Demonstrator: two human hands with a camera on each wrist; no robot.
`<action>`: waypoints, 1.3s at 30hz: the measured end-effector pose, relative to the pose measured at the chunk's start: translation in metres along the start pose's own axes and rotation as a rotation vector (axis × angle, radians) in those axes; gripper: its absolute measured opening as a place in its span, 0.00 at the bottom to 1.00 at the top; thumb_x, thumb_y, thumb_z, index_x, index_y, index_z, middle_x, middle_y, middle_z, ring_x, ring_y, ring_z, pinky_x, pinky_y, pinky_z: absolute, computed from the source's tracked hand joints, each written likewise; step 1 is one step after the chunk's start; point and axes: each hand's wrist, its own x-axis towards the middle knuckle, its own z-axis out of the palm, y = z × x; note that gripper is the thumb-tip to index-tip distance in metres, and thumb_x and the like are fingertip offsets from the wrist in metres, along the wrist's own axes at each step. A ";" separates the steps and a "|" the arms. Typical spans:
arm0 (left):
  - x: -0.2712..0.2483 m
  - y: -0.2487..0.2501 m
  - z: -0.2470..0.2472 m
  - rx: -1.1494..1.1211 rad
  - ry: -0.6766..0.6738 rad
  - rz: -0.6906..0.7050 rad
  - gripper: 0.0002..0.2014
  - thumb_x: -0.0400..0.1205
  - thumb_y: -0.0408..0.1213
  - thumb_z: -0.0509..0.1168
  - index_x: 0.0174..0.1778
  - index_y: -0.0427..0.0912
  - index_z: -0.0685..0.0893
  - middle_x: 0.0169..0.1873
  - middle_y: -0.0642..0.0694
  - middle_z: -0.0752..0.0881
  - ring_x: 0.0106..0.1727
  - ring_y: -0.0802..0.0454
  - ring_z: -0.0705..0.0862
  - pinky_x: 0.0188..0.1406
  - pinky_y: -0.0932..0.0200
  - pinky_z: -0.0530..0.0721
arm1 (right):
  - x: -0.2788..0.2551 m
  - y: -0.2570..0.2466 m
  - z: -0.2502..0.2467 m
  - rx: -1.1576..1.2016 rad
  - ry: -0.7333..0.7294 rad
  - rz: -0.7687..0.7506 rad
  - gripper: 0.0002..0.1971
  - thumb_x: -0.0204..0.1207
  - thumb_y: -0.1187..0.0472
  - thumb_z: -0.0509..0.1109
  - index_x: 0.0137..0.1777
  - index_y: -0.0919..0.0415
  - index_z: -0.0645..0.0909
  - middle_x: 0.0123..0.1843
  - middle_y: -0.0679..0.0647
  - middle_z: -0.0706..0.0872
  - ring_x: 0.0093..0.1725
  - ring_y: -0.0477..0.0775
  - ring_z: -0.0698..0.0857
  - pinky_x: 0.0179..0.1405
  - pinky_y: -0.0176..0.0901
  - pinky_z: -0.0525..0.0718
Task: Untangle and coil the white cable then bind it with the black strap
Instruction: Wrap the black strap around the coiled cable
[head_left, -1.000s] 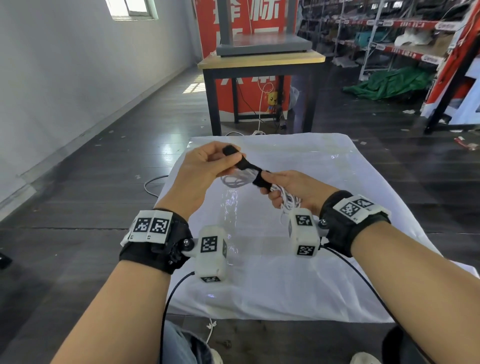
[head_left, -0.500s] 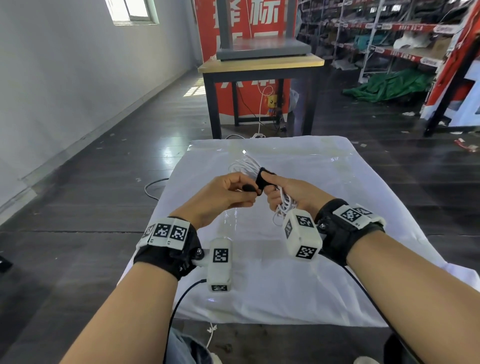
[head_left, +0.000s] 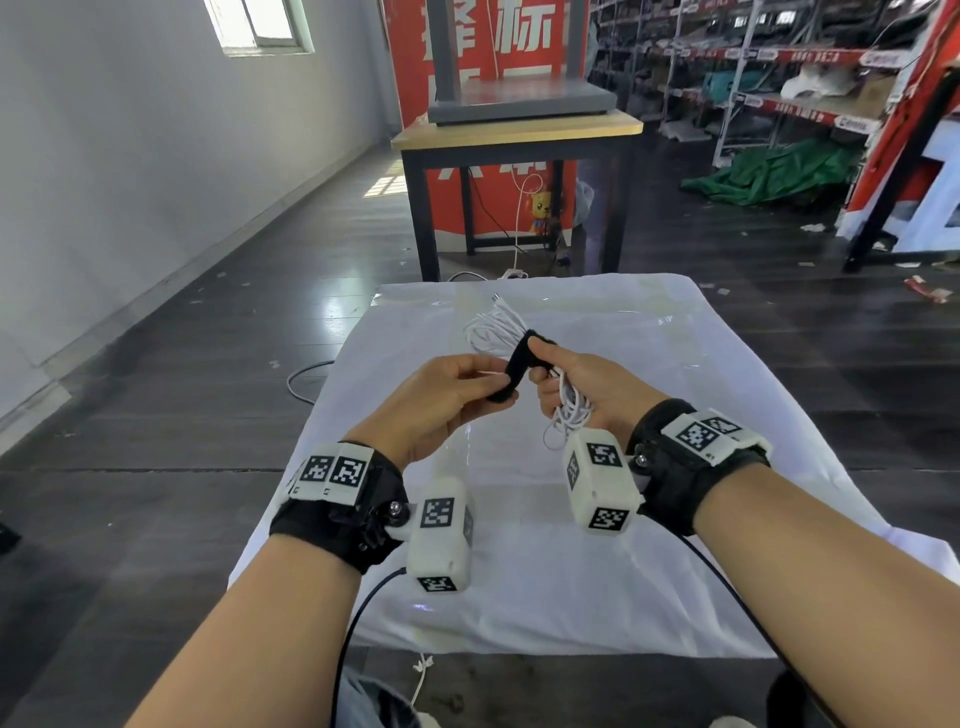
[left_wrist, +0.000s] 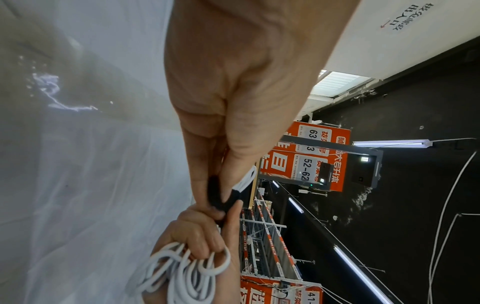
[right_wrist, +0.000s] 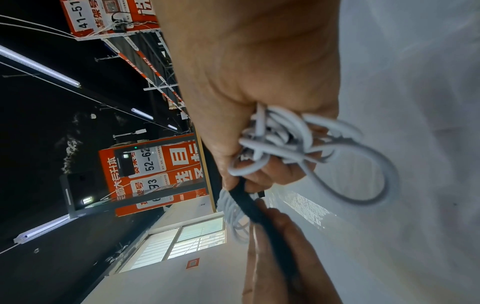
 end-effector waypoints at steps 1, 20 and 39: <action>0.000 0.001 0.001 0.010 -0.023 -0.016 0.09 0.81 0.25 0.65 0.56 0.32 0.84 0.45 0.40 0.90 0.44 0.52 0.90 0.46 0.67 0.86 | 0.001 0.001 0.000 0.001 0.008 0.003 0.16 0.82 0.54 0.66 0.36 0.63 0.72 0.17 0.51 0.74 0.13 0.43 0.68 0.12 0.30 0.68; 0.008 -0.010 -0.014 0.224 -0.064 0.102 0.04 0.79 0.21 0.67 0.48 0.28 0.80 0.45 0.35 0.83 0.46 0.49 0.86 0.50 0.63 0.85 | -0.011 -0.001 0.007 0.117 -0.205 0.156 0.16 0.81 0.51 0.64 0.44 0.67 0.73 0.26 0.55 0.77 0.16 0.43 0.73 0.13 0.27 0.71; 0.006 0.008 -0.051 -0.093 0.118 -0.366 0.26 0.83 0.56 0.59 0.58 0.34 0.82 0.49 0.35 0.88 0.42 0.42 0.88 0.36 0.52 0.90 | -0.015 0.002 0.009 -0.622 -0.242 -0.187 0.09 0.80 0.59 0.68 0.53 0.65 0.79 0.46 0.64 0.87 0.26 0.48 0.79 0.23 0.36 0.75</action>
